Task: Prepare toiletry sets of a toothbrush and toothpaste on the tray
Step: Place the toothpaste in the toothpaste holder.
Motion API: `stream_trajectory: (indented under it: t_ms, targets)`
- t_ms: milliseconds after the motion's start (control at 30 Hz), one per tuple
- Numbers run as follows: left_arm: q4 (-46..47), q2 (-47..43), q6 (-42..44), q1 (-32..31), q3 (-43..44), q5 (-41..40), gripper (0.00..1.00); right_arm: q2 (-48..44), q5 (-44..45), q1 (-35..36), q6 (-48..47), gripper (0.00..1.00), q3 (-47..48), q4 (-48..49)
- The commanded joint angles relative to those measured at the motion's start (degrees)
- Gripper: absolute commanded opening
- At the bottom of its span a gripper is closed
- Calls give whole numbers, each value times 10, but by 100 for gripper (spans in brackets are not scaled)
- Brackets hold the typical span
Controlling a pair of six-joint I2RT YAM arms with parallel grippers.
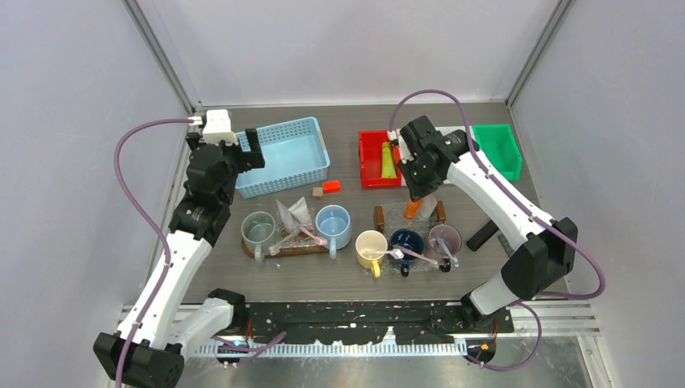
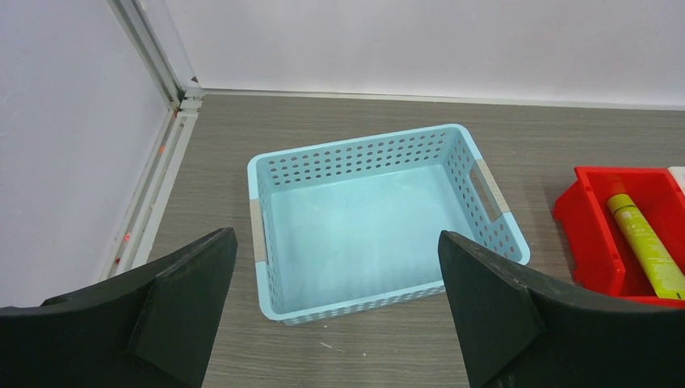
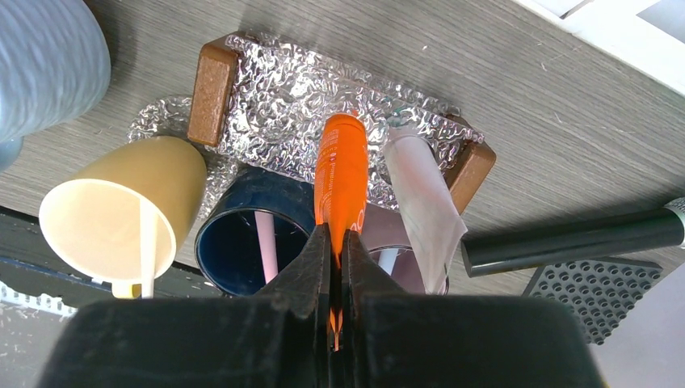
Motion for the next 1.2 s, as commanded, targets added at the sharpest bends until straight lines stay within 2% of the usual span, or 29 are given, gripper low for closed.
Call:
stream_trajectory:
  t_ms: [0,333,667,933,1167]
  targets:
    - [36,-12,8,-2,-2,-11,100,3,2,-3,7,5,-14,29]
    - [40,-17,9,-2,-4,-14,100,19,-2,-3,17,11,-38,55]
    - [40,-18,11,-2,-5,-13,100,11,-6,-3,20,25,-34,50]
    - [41,-18,9,-2,-6,-8,100,-20,3,-3,13,41,18,33]
    - [42,-21,7,-2,-6,-5,100,-14,45,-3,-8,46,84,70]
